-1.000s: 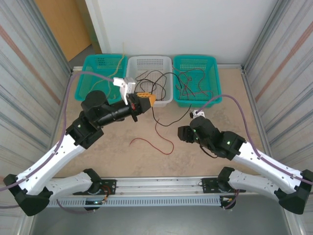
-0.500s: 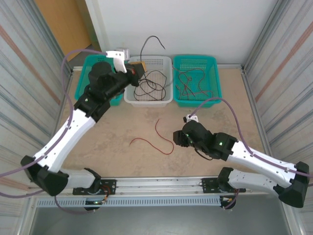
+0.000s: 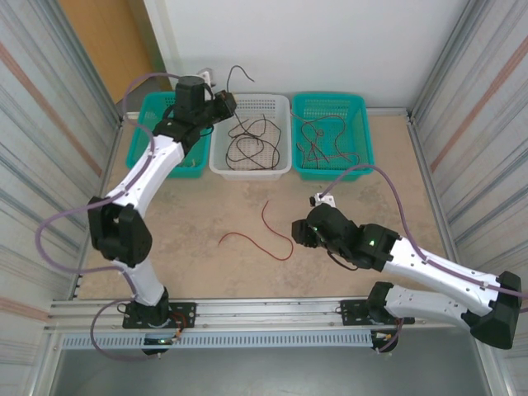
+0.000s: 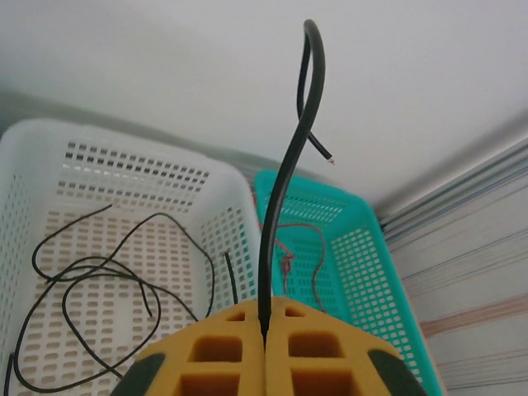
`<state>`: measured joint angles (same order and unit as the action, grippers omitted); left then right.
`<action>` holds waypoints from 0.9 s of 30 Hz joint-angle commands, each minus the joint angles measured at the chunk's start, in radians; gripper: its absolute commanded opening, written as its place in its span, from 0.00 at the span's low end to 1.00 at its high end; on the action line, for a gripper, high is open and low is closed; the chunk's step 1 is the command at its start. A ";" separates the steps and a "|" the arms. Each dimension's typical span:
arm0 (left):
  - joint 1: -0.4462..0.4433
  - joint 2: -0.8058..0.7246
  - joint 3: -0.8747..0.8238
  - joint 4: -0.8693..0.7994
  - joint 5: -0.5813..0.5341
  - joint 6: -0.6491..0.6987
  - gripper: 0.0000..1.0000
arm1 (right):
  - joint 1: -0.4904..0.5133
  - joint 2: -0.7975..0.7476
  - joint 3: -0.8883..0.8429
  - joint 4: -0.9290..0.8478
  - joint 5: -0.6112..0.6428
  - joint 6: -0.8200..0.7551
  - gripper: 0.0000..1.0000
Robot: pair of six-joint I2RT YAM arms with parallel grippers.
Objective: Untangle the cables
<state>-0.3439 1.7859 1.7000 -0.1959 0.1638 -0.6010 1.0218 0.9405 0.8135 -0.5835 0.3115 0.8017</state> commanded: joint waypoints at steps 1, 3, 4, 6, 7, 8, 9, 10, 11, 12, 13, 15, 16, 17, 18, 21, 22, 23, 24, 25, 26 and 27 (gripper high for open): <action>0.000 0.054 0.053 -0.036 0.035 -0.058 0.46 | 0.006 -0.025 0.010 -0.020 0.031 0.028 0.48; 0.000 0.064 0.039 -0.029 0.034 -0.065 0.69 | 0.003 -0.025 0.020 -0.044 0.034 0.024 0.48; 0.000 0.059 0.019 -0.009 0.041 -0.066 0.76 | 0.000 -0.023 0.025 -0.055 0.033 0.021 0.49; -0.001 0.039 -0.013 0.021 0.055 -0.064 0.82 | -0.001 -0.020 0.032 -0.068 0.033 0.019 0.49; -0.004 0.028 -0.017 0.015 0.053 -0.059 0.82 | -0.006 -0.019 0.032 -0.068 0.029 0.018 0.50; -0.006 0.014 -0.016 0.002 0.055 -0.049 0.82 | -0.009 -0.015 0.031 -0.067 0.021 0.016 0.50; -0.008 0.001 -0.017 -0.010 0.054 -0.040 0.81 | -0.013 -0.009 0.031 -0.064 0.013 0.014 0.50; -0.011 -0.020 -0.018 -0.025 0.053 -0.029 0.79 | -0.018 -0.001 0.030 -0.060 0.003 0.011 0.50; -0.013 -0.042 -0.020 -0.044 0.051 -0.015 0.78 | -0.023 0.010 0.029 -0.055 -0.002 0.006 0.51; -0.019 -0.068 -0.026 -0.062 0.050 -0.001 0.76 | -0.030 0.021 0.029 -0.049 -0.014 0.002 0.51; -0.024 -0.103 -0.043 -0.081 0.046 0.019 0.75 | -0.038 0.039 0.029 -0.044 -0.032 -0.001 0.52; -0.037 -0.187 -0.118 -0.092 0.038 0.048 0.74 | -0.054 0.086 0.032 -0.036 -0.060 -0.008 0.51; -0.046 -0.240 -0.177 -0.083 0.037 0.065 0.74 | -0.059 0.108 0.032 -0.026 -0.074 -0.016 0.52; -0.054 -0.293 -0.238 -0.077 0.032 0.081 0.74 | -0.065 0.131 0.035 -0.018 -0.083 -0.024 0.52; -0.061 -0.340 -0.291 -0.077 0.029 0.094 0.74 | -0.070 0.151 0.036 -0.013 -0.094 -0.030 0.52; -0.091 -0.487 -0.465 -0.102 -0.001 0.121 0.72 | -0.095 0.221 0.041 0.013 -0.142 -0.051 0.54; -0.115 -0.535 -0.520 -0.116 -0.024 0.137 0.71 | -0.102 0.245 0.042 0.023 -0.155 -0.054 0.54; -0.147 -0.571 -0.562 -0.139 -0.056 0.158 0.71 | -0.106 0.264 0.045 0.031 -0.163 -0.060 0.54; -0.192 -0.608 -0.608 -0.171 -0.104 0.178 0.71 | -0.108 0.285 0.048 0.042 -0.169 -0.065 0.54; -0.239 -0.642 -0.652 -0.202 -0.147 0.193 0.71 | -0.108 0.305 0.053 0.052 -0.173 -0.072 0.54; -0.275 -0.666 -0.688 -0.226 -0.172 0.196 0.71 | -0.109 0.322 0.053 0.061 -0.173 -0.077 0.54; -0.313 -0.696 -0.730 -0.256 -0.196 0.190 0.70 | -0.117 0.342 0.056 0.067 -0.172 -0.085 0.55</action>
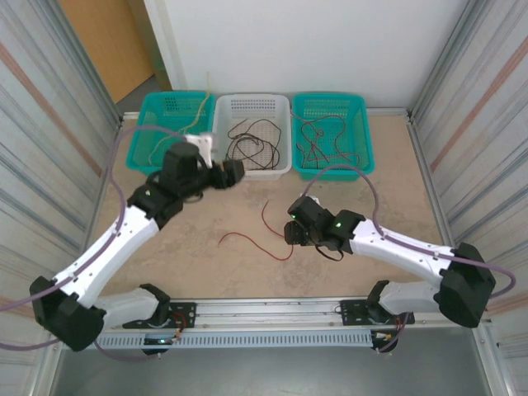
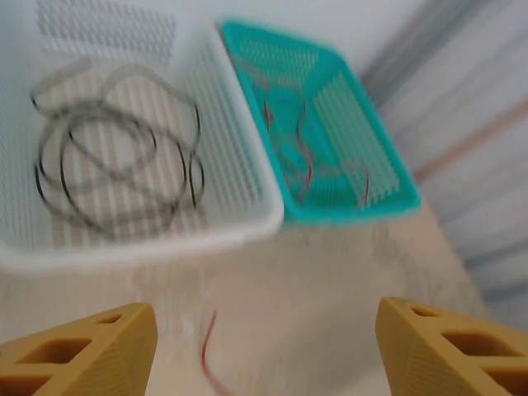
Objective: Untangle the cables
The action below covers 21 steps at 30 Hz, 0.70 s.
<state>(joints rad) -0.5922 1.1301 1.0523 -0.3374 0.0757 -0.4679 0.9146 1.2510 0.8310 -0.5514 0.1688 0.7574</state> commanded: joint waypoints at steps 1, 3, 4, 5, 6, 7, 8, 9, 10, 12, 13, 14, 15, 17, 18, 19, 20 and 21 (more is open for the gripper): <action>-0.093 -0.070 -0.126 -0.137 -0.124 0.036 0.69 | -0.023 0.057 0.041 0.041 -0.035 -0.046 0.55; -0.130 -0.131 -0.208 -0.153 -0.140 -0.019 0.67 | -0.057 0.108 0.040 0.054 -0.064 -0.052 0.54; -0.140 -0.168 -0.249 -0.155 -0.146 -0.058 0.66 | -0.072 0.134 0.037 0.065 -0.077 -0.055 0.54; -0.145 -0.196 -0.280 -0.153 -0.144 -0.090 0.65 | -0.081 0.155 0.035 0.077 -0.087 -0.056 0.53; -0.150 -0.228 -0.312 -0.145 -0.143 -0.124 0.64 | -0.090 0.178 0.032 0.088 -0.097 -0.056 0.53; -0.154 -0.254 -0.339 -0.130 -0.142 -0.149 0.63 | -0.099 0.202 0.030 0.099 -0.107 -0.056 0.52; -0.156 -0.271 -0.360 -0.114 -0.140 -0.162 0.63 | -0.103 0.220 0.028 0.107 -0.113 -0.056 0.52; -0.158 -0.282 -0.374 -0.102 -0.137 -0.169 0.62 | -0.110 0.243 0.027 0.119 -0.119 -0.054 0.51; -0.159 -0.284 -0.377 -0.099 -0.136 -0.169 0.61 | -0.115 0.267 0.029 0.124 -0.125 -0.053 0.50; -0.159 -0.268 -0.364 -0.107 -0.138 -0.157 0.60 | -0.116 0.312 0.037 0.126 -0.127 -0.054 0.48; -0.159 -0.254 -0.351 -0.111 -0.139 -0.155 0.58 | -0.116 0.332 0.042 0.127 -0.125 -0.054 0.47; -0.159 -0.242 -0.342 -0.111 -0.136 -0.154 0.58 | -0.117 0.351 0.045 0.125 -0.122 -0.055 0.46; -0.161 -0.230 -0.332 -0.108 -0.128 -0.153 0.57 | -0.117 0.371 0.051 0.125 -0.119 -0.054 0.46; -0.168 -0.209 -0.321 -0.093 -0.116 -0.153 0.57 | -0.118 0.405 0.060 0.124 -0.113 -0.054 0.44; -0.176 -0.202 -0.320 -0.086 -0.119 -0.151 0.56 | -0.117 0.419 0.069 0.118 -0.108 -0.053 0.42; -0.180 -0.198 -0.320 -0.078 -0.121 -0.150 0.56 | -0.117 0.432 0.075 0.115 -0.105 -0.053 0.41; -0.184 -0.195 -0.325 -0.066 -0.123 -0.154 0.57 | -0.117 0.443 0.081 0.114 -0.103 -0.055 0.39; -0.184 -0.192 -0.332 -0.054 -0.122 -0.158 0.57 | -0.116 0.451 0.087 0.113 -0.101 -0.056 0.38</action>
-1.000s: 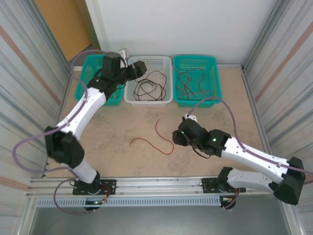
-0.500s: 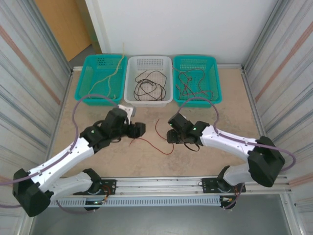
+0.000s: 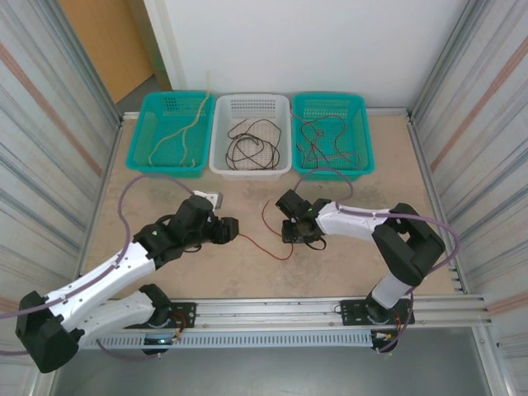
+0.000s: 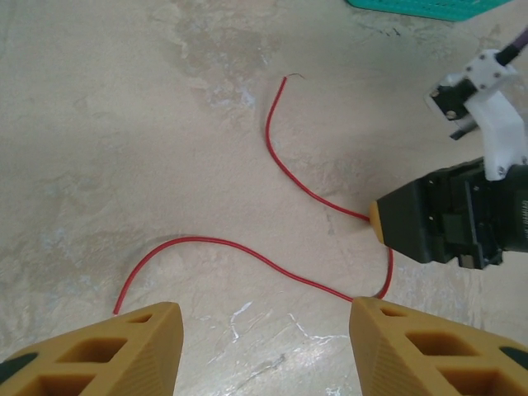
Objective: Untangle the cables
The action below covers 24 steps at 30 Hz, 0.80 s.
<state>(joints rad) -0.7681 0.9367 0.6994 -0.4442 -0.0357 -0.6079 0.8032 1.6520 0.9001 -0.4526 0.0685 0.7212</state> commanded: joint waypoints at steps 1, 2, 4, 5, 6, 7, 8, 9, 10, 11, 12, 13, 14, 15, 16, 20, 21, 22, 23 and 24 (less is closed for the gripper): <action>-0.009 0.004 0.016 0.061 -0.008 -0.022 0.57 | -0.005 0.056 0.023 0.012 -0.001 -0.021 0.37; -0.009 0.006 0.011 0.066 -0.005 -0.025 0.57 | -0.005 0.065 0.031 0.008 -0.003 -0.025 0.35; -0.008 0.007 0.006 0.068 -0.003 -0.030 0.56 | 0.001 0.077 0.046 -0.001 -0.003 -0.030 0.34; -0.008 0.005 0.002 0.068 -0.002 -0.033 0.56 | 0.005 0.083 0.053 -0.009 -0.001 -0.033 0.33; -0.009 0.002 -0.003 0.068 -0.002 -0.035 0.56 | 0.010 0.087 0.058 -0.016 0.003 -0.033 0.33; -0.009 -0.001 -0.006 0.068 0.000 -0.035 0.56 | 0.015 0.088 0.064 -0.023 0.006 -0.034 0.33; -0.009 -0.005 -0.009 0.066 -0.003 -0.032 0.56 | 0.025 0.086 0.068 -0.030 0.013 -0.031 0.33; -0.009 -0.010 -0.012 0.063 -0.005 -0.030 0.57 | 0.033 0.079 0.068 -0.033 0.019 -0.028 0.33; -0.008 -0.013 -0.013 0.058 -0.009 -0.028 0.57 | 0.041 0.073 0.068 -0.037 0.023 -0.023 0.35; -0.009 -0.017 -0.015 0.054 -0.013 -0.028 0.57 | 0.050 0.065 0.069 -0.044 0.028 -0.019 0.36; -0.009 -0.020 -0.017 0.055 -0.014 -0.028 0.57 | 0.059 0.057 0.072 -0.054 0.039 -0.016 0.37; -0.009 -0.022 -0.018 0.056 -0.015 -0.027 0.57 | 0.068 0.051 0.076 -0.064 0.049 -0.013 0.38; -0.010 -0.022 -0.021 0.059 -0.013 -0.028 0.57 | 0.080 0.043 0.080 -0.075 0.060 -0.011 0.38; -0.009 -0.018 -0.021 0.063 -0.012 -0.028 0.57 | 0.094 0.034 0.088 -0.088 0.074 -0.011 0.39; -0.009 -0.015 -0.021 0.066 -0.010 -0.029 0.57 | 0.105 0.028 0.094 -0.099 0.087 -0.011 0.40; -0.009 0.005 -0.016 0.080 0.003 -0.030 0.57 | 0.136 0.021 0.122 -0.117 0.099 -0.021 0.44; -0.009 0.007 -0.013 0.082 0.005 -0.031 0.57 | 0.134 0.025 0.128 -0.124 0.095 -0.021 0.44; -0.009 0.010 -0.008 0.083 0.007 -0.031 0.57 | 0.133 0.033 0.132 -0.131 0.090 -0.022 0.44; -0.009 0.009 -0.003 0.081 0.008 -0.028 0.57 | 0.133 0.038 0.134 -0.135 0.090 -0.021 0.44; -0.008 0.006 0.002 0.076 0.007 -0.024 0.57 | 0.132 0.038 0.132 -0.135 0.087 -0.019 0.44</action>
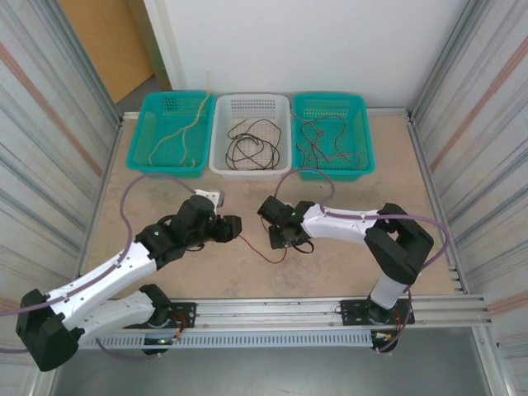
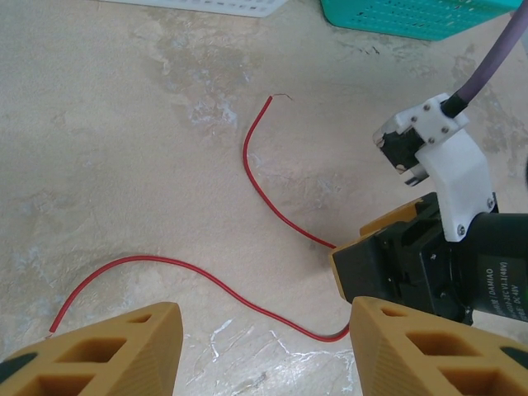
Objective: Untangle the cables
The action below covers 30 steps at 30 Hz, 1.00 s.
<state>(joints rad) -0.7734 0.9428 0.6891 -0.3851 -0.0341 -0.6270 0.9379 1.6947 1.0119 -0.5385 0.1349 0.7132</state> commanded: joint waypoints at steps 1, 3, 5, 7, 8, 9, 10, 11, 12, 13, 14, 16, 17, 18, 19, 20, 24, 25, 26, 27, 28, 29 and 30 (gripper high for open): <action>-0.004 -0.004 0.018 0.009 0.001 0.000 0.57 | -0.004 -0.006 0.018 -0.044 0.016 -0.014 0.44; -0.004 -0.018 0.022 -0.002 -0.010 0.007 0.57 | -0.012 -0.006 0.012 -0.035 -0.002 -0.016 0.43; -0.004 -0.028 0.026 -0.014 -0.018 0.013 0.58 | -0.024 0.000 0.003 -0.021 -0.019 -0.019 0.42; -0.003 -0.032 0.033 -0.023 -0.023 0.015 0.58 | -0.036 0.009 -0.009 0.002 -0.042 -0.019 0.41; -0.004 -0.031 0.033 -0.023 -0.021 0.016 0.58 | -0.043 0.012 -0.017 0.017 -0.058 -0.020 0.39; -0.004 -0.031 0.033 -0.022 -0.018 0.016 0.58 | -0.046 0.016 -0.019 0.029 -0.070 -0.019 0.37; -0.004 -0.032 0.033 -0.020 -0.017 0.016 0.58 | -0.047 0.019 -0.022 0.040 -0.080 -0.020 0.35; -0.004 -0.030 0.035 -0.020 -0.016 0.014 0.58 | -0.047 0.024 -0.021 0.044 -0.086 -0.019 0.34; -0.003 -0.030 0.035 -0.020 -0.016 0.015 0.58 | -0.045 0.028 -0.019 0.044 -0.089 -0.018 0.32; -0.004 -0.027 0.036 -0.020 -0.015 0.016 0.58 | -0.044 0.032 -0.015 0.045 -0.087 -0.018 0.32; -0.003 -0.027 0.036 -0.020 -0.015 0.016 0.58 | -0.043 0.036 -0.012 0.041 -0.085 -0.017 0.31; -0.004 -0.027 0.039 -0.021 -0.015 0.017 0.58 | -0.040 0.047 -0.006 0.026 -0.075 -0.019 0.31; -0.004 -0.026 0.040 -0.021 -0.017 0.020 0.58 | -0.039 0.056 0.000 0.010 -0.066 -0.018 0.31; -0.003 -0.027 0.044 -0.023 -0.019 0.025 0.58 | -0.035 0.063 0.004 -0.003 -0.058 -0.020 0.31; -0.002 -0.029 0.046 -0.026 -0.023 0.029 0.58 | -0.032 0.068 0.005 -0.010 -0.051 -0.018 0.31; -0.001 -0.030 0.050 -0.030 -0.028 0.034 0.58 | -0.028 0.074 0.003 -0.015 -0.049 -0.015 0.31; 0.014 -0.039 0.056 -0.040 -0.026 0.044 0.58 | -0.012 0.080 -0.010 -0.010 -0.041 -0.002 0.17; 0.017 -0.043 0.056 -0.040 -0.023 0.046 0.58 | -0.007 0.080 -0.013 -0.009 -0.037 0.001 0.13; 0.020 -0.045 0.056 -0.042 -0.022 0.046 0.58 | -0.004 0.079 -0.013 -0.008 -0.034 0.003 0.11; 0.023 -0.048 0.055 -0.044 -0.023 0.049 0.58 | 0.000 0.074 -0.012 -0.009 -0.031 0.004 0.10; 0.026 -0.051 0.053 -0.047 -0.021 0.049 0.58 | 0.005 0.070 -0.008 -0.012 -0.028 0.003 0.06; 0.029 -0.054 0.054 -0.049 -0.021 0.049 0.58 | 0.009 0.065 -0.005 -0.016 -0.022 0.003 0.04; 0.031 -0.056 0.053 -0.052 -0.020 0.050 0.58 | 0.017 0.058 0.002 -0.022 -0.011 0.002 0.00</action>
<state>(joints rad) -0.7509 0.9062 0.7162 -0.4099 -0.0395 -0.5991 0.9367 1.7443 1.0122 -0.4984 0.1009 0.7059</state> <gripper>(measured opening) 0.582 0.042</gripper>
